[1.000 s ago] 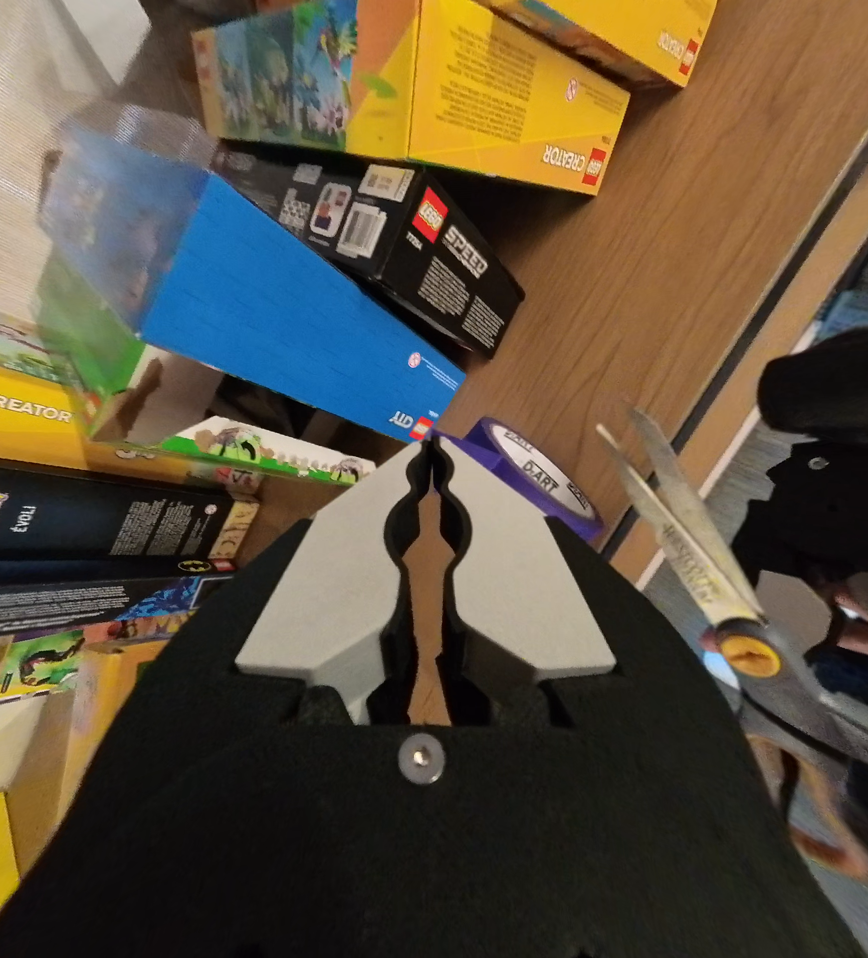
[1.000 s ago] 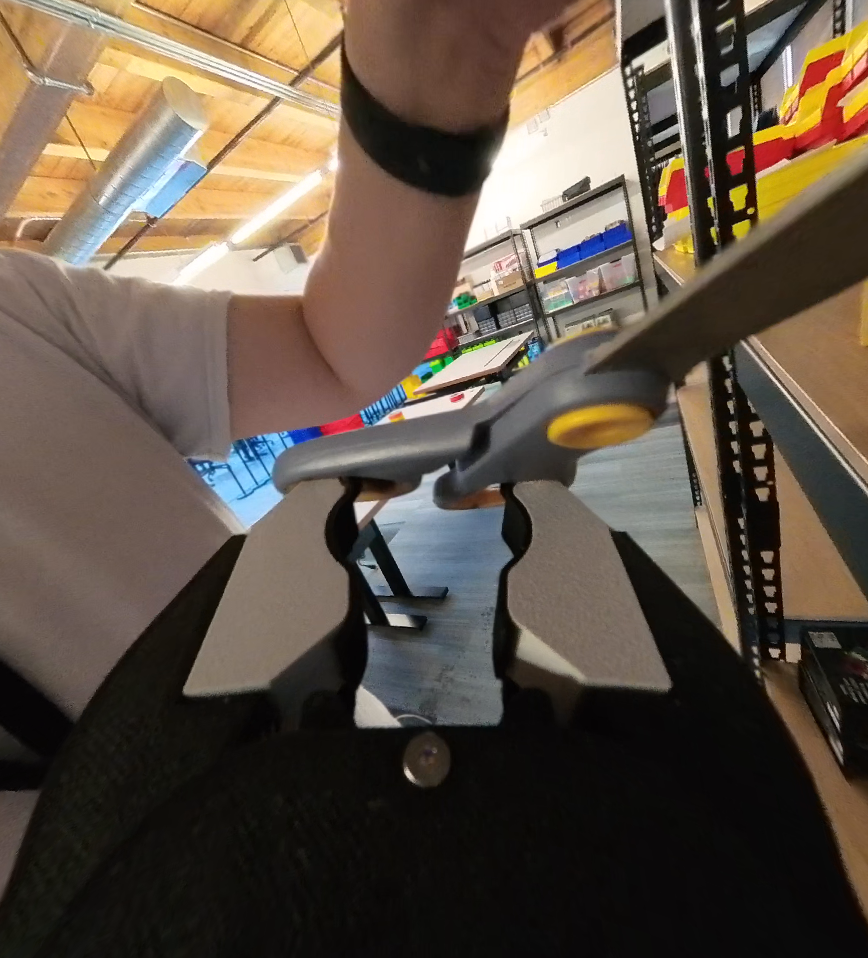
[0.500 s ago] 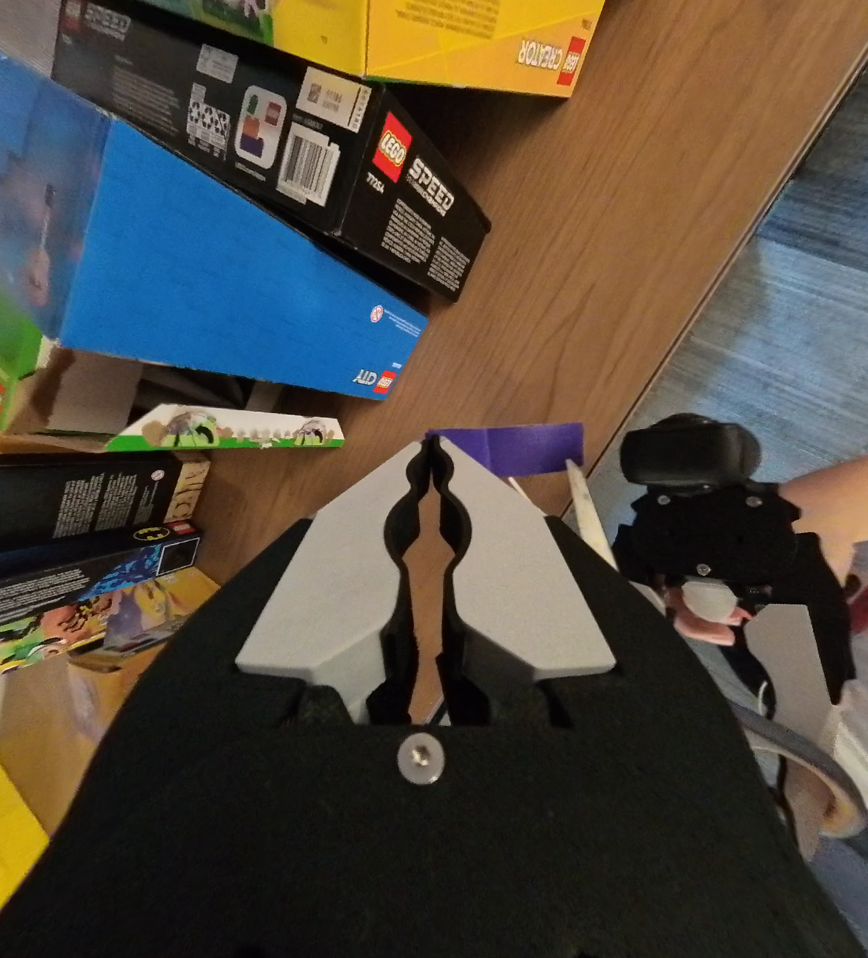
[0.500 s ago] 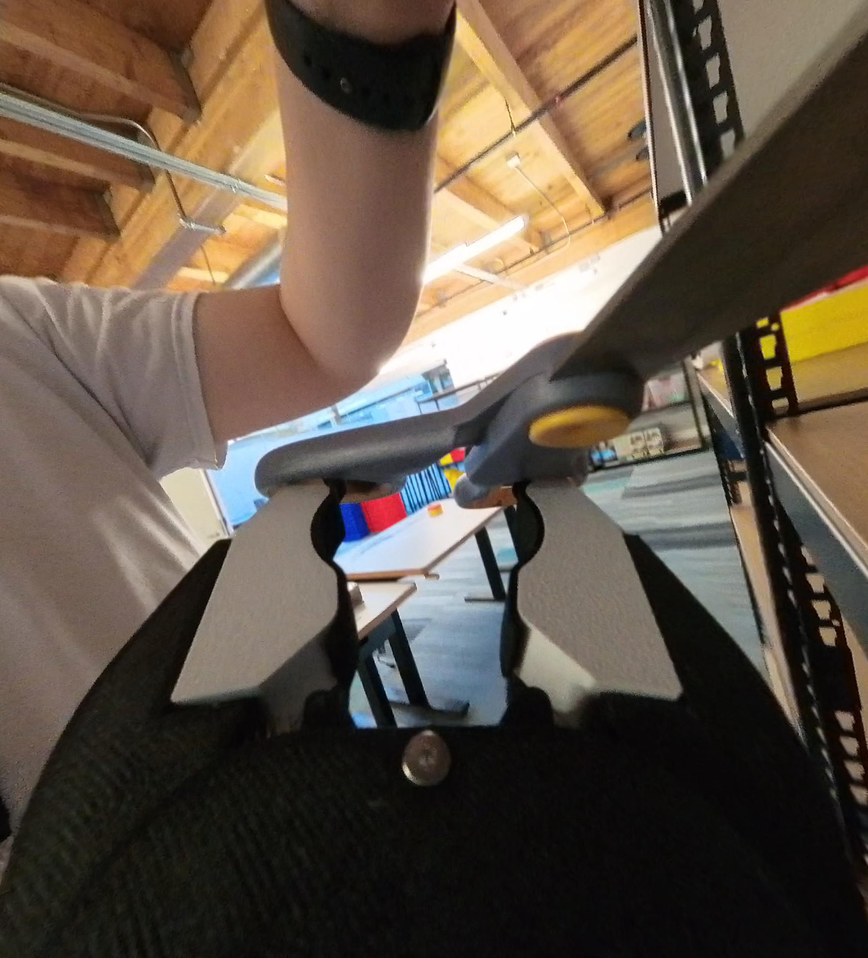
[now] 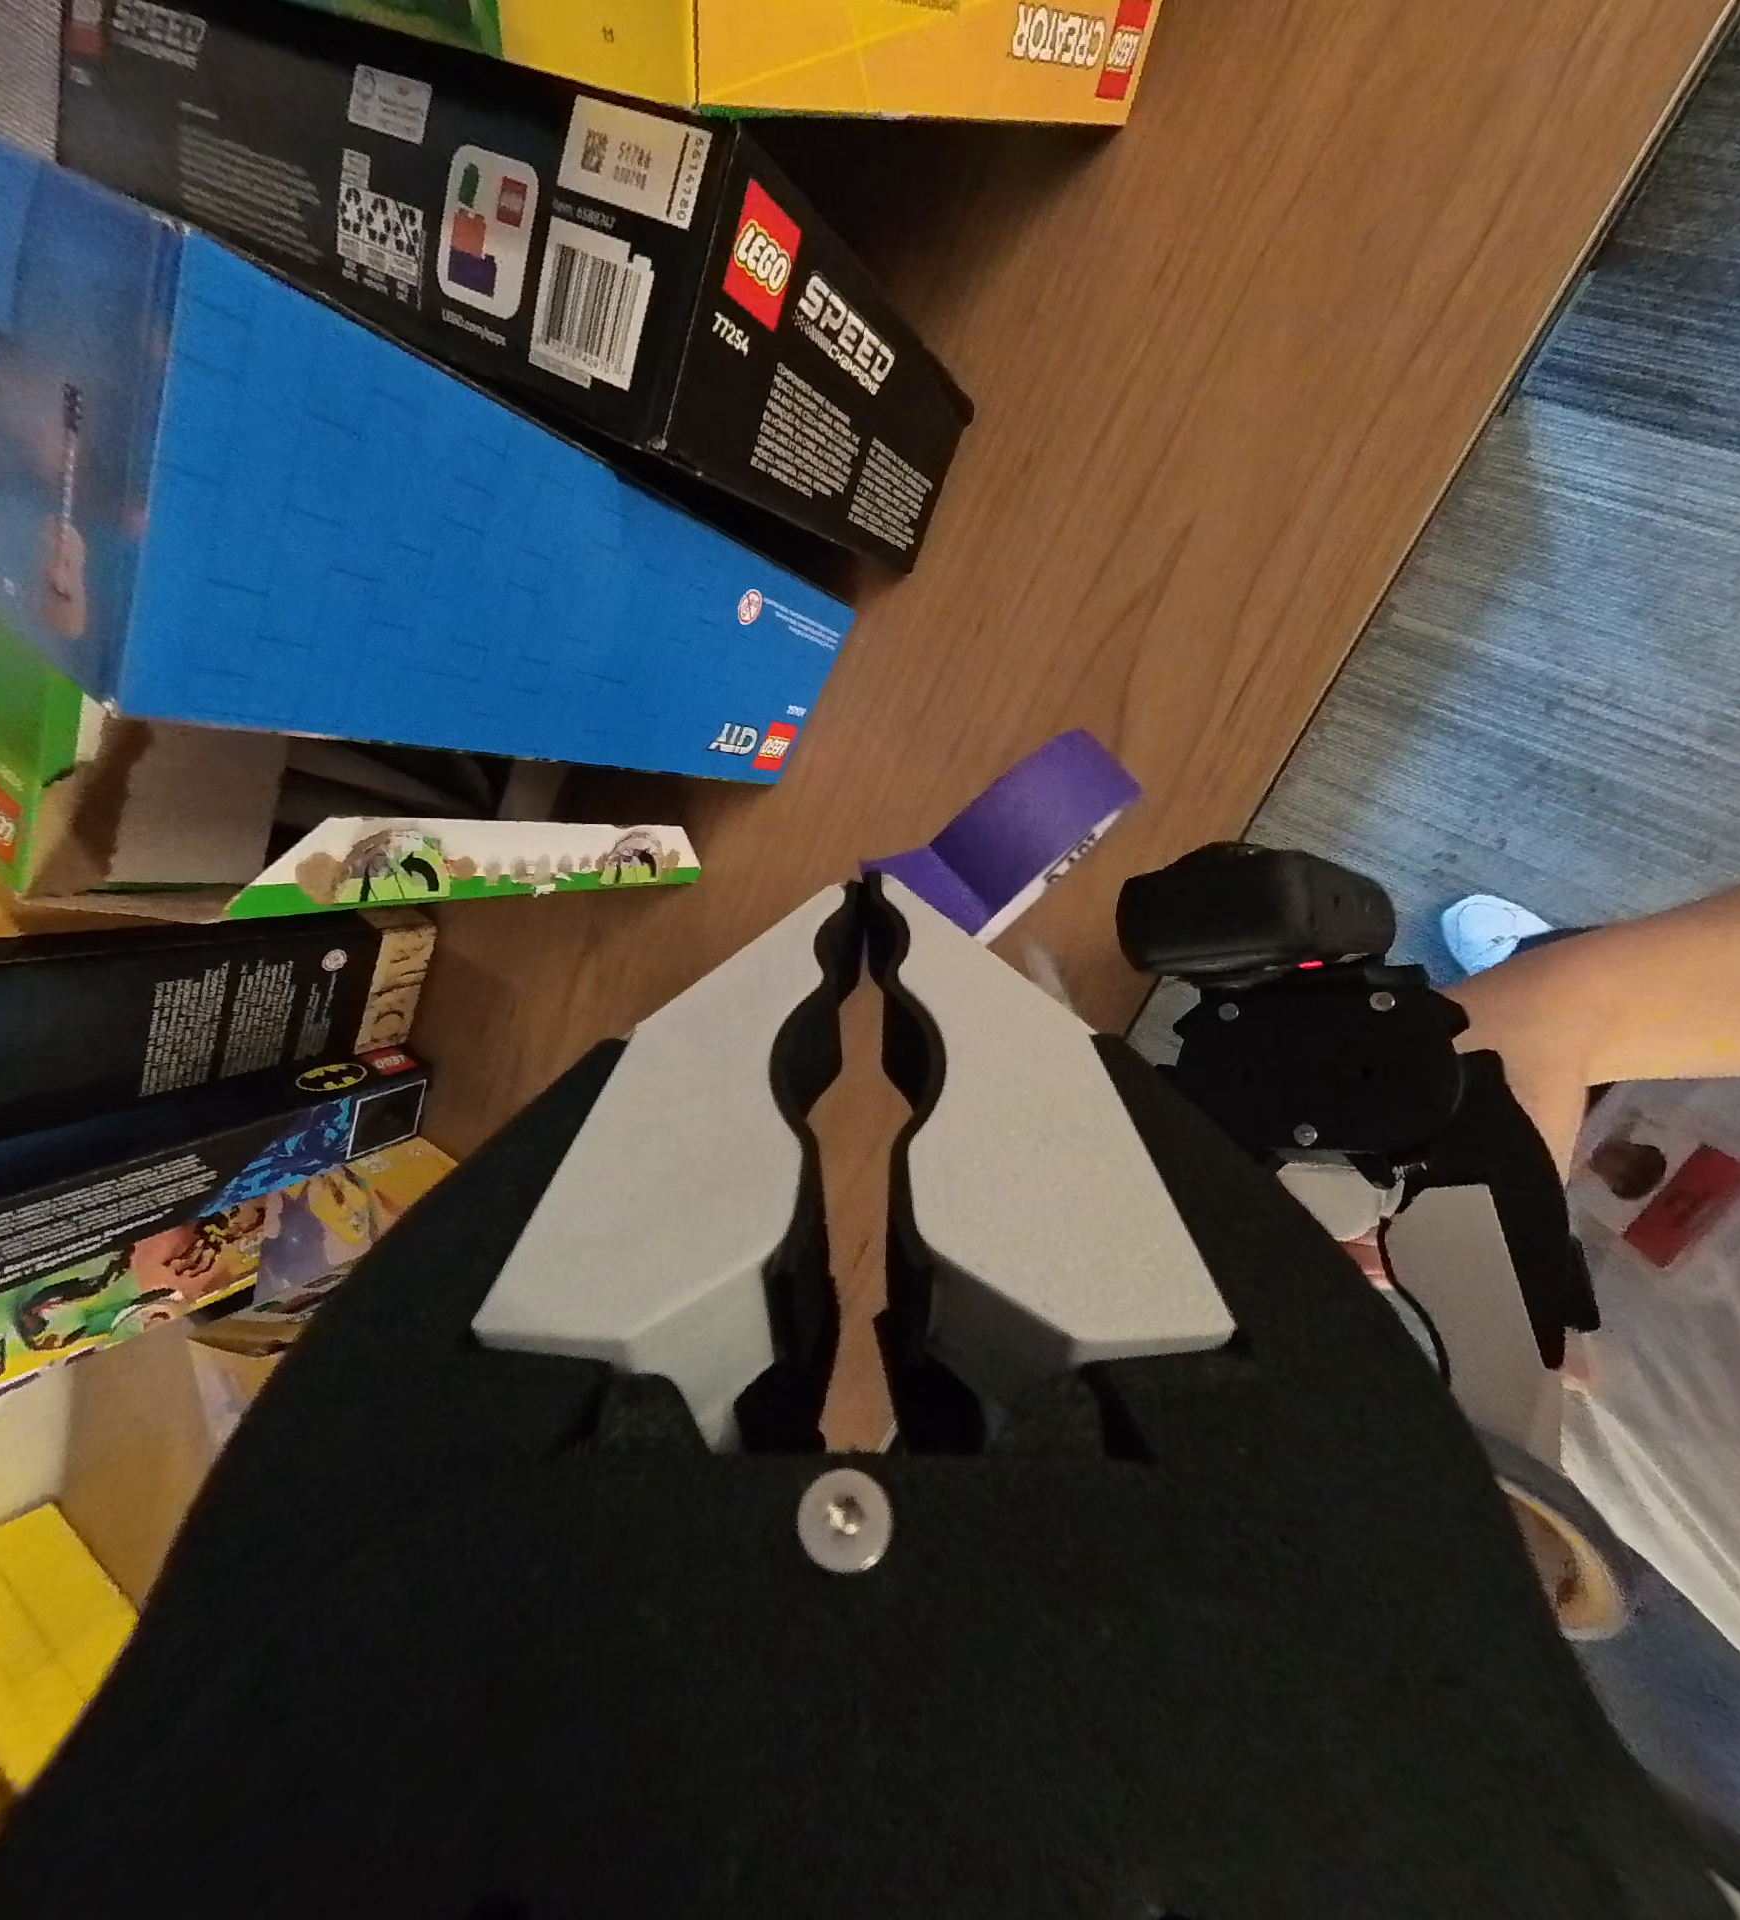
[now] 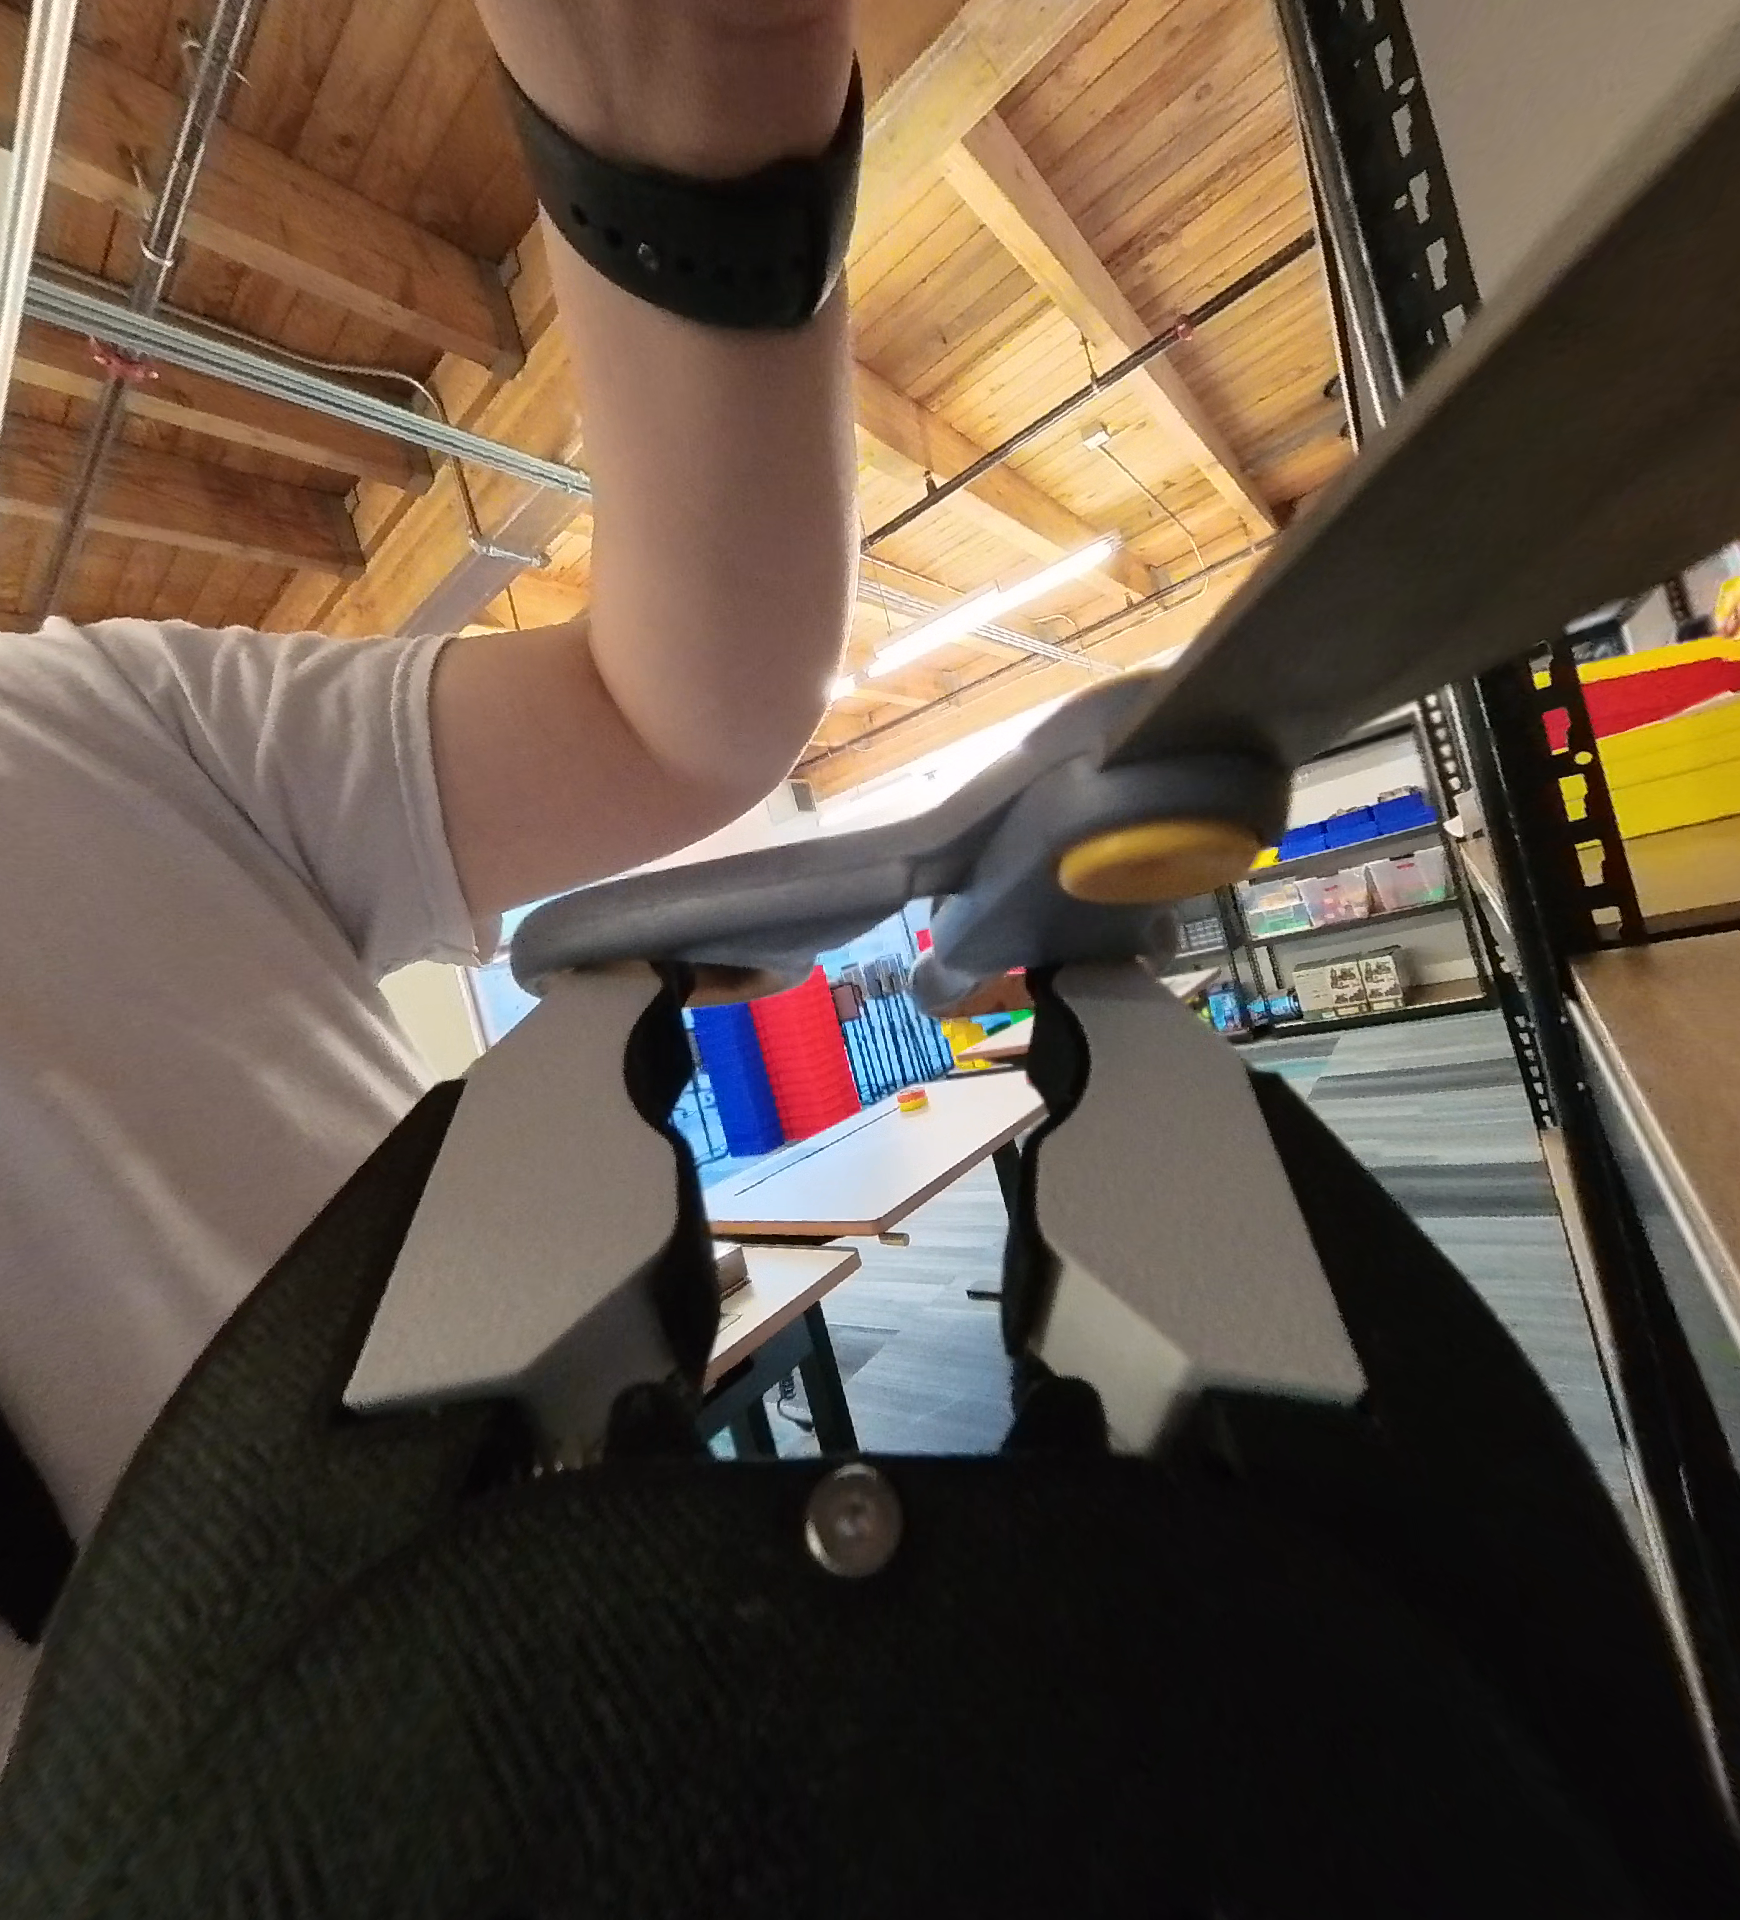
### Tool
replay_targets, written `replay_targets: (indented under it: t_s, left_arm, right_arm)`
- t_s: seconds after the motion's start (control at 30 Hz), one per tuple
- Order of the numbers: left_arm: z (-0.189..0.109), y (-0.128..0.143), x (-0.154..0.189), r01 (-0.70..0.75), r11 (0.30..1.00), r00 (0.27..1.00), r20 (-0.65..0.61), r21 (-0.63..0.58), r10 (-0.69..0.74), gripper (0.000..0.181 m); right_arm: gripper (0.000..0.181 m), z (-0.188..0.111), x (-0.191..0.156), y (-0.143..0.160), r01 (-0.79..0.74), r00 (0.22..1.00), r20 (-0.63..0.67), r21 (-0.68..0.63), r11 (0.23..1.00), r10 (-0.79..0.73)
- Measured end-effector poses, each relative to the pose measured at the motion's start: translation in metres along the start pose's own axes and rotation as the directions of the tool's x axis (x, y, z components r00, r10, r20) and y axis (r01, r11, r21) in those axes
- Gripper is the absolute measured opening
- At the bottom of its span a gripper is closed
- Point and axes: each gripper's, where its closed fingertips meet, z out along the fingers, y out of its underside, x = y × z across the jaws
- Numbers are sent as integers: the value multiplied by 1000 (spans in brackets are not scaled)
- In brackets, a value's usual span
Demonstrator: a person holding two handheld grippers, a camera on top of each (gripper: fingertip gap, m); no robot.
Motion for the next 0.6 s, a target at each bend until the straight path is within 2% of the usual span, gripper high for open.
replay_targets:
  t_s: [0.3, 0.6]
  left_arm:
    - [2, 7, -1, -30, 1000, 1000, 0, 10, 30, 0]
    - [-5, 7, 2, -70, 997, 997, 15, 30, 69, 0]
  right_arm:
    - [63, -4, 8, -8, -5, 1000, -11, 14, 1000, 5]
    - [61, -3, 10, -3, -27, 999, -37, -40, 999, 26]
